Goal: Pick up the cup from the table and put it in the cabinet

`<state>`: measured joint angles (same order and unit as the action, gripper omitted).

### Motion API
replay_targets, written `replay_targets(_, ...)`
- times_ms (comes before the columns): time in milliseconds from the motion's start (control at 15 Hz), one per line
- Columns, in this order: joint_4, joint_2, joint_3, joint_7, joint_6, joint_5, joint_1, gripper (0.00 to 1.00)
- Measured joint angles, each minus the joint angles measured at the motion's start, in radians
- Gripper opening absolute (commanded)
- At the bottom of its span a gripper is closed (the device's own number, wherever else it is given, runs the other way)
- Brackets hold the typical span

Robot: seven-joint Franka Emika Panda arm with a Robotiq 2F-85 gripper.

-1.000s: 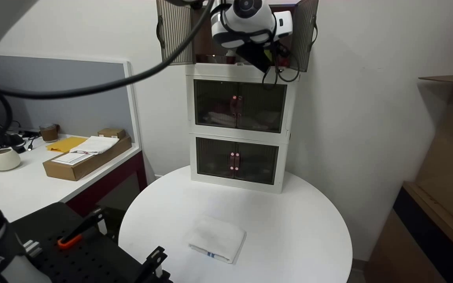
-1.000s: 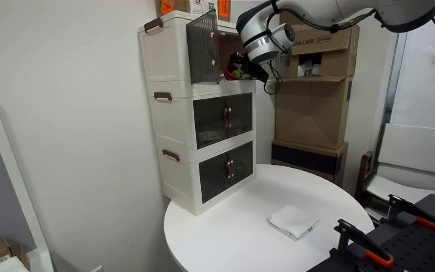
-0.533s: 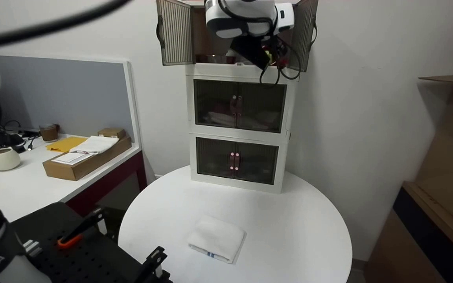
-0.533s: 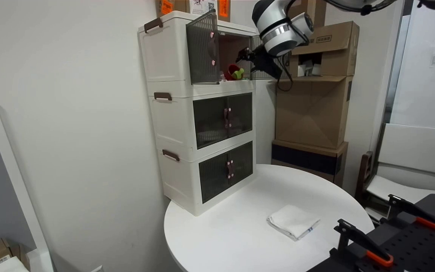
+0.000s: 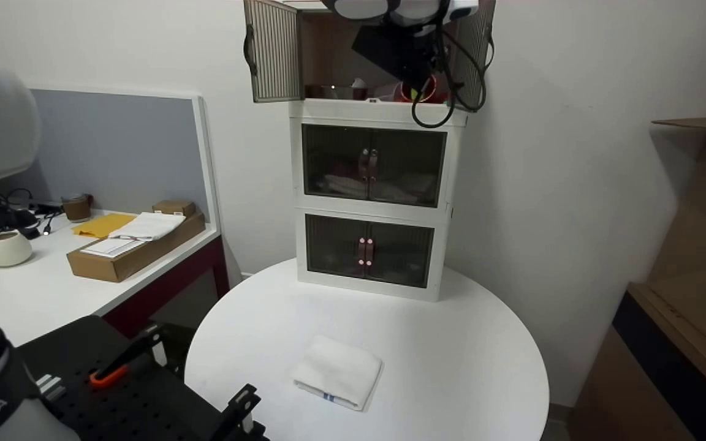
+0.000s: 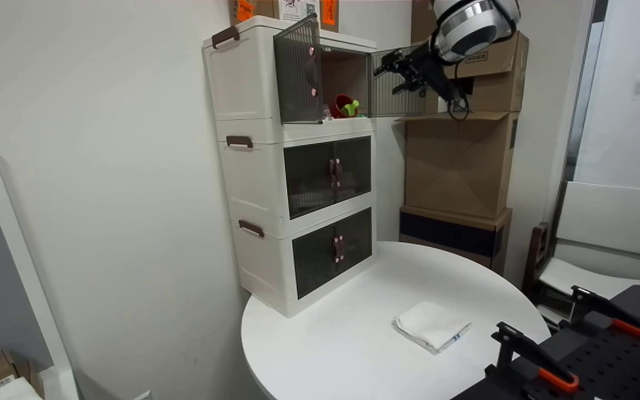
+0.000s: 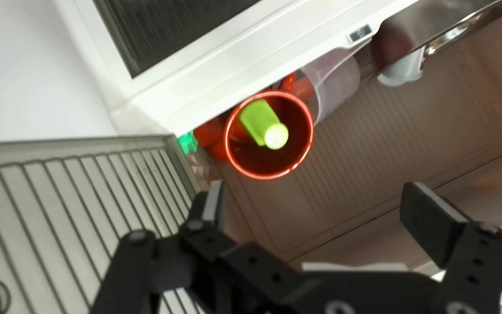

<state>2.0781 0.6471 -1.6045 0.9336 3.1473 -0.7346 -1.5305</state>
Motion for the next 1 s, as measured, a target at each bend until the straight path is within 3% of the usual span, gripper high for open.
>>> replay_targets(133,0.07,-0.021,-0.052,-0.038,-0.143,0.034,-0.151,1.0)
replay_targets(333,0.172,-0.038,-0.085,-0.196,-0.362,0.2,-0.375,1.0)
replay_targets(733,0.339,-0.037,-0.072,-0.351,-0.738,0.519,-0.8,1.0)
replay_targets(867,0.383,-0.043,-0.012,-0.364,-0.775,0.597,-0.868,1.0)
replay_targets(1000,0.42,-0.064,0.069,-0.365,-0.747,0.661,-0.878,1.0)
